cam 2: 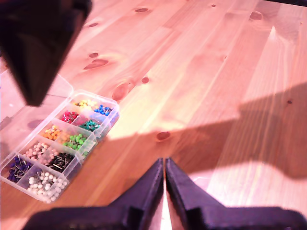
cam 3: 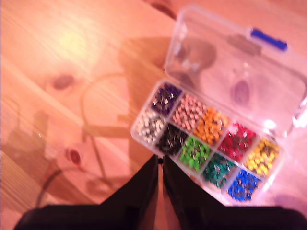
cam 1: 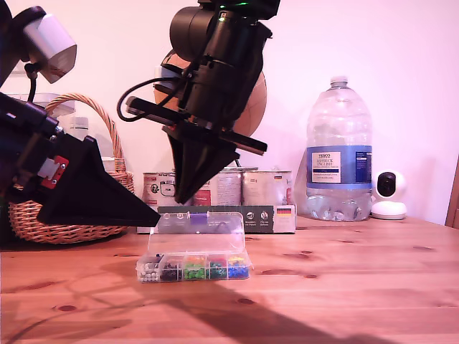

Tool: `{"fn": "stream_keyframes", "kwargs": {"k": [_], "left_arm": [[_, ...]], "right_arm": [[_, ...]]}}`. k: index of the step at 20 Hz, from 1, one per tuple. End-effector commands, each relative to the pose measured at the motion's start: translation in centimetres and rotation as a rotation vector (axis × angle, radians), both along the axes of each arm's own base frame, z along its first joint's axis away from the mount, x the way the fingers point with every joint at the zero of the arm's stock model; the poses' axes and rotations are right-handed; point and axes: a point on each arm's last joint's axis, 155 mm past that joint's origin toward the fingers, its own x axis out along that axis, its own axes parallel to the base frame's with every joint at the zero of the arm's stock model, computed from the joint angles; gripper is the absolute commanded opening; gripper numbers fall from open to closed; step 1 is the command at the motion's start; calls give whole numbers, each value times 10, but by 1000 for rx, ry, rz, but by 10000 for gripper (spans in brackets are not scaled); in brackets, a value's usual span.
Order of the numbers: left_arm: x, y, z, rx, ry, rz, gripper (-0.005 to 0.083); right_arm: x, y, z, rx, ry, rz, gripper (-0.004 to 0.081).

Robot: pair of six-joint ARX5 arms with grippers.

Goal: Sort the loose pins on the table into their correct compartments

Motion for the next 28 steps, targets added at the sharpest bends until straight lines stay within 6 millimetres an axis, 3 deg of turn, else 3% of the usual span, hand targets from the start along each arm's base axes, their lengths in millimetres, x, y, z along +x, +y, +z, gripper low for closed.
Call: {"fn": "stream_keyframes", "kwargs": {"k": [1,12,28], "left_arm": [[-3,3,-5,3,14,4,-24],[-3,3,-6,6,18,4,-24],[-4,3,-7,8,19,4,-24]], "right_arm": [[-5,7,-19,-14,25,22,-11],[-7,18,-42,-13,53,35,-11],[-9,12,-72,-61,99,29,-11]]}}
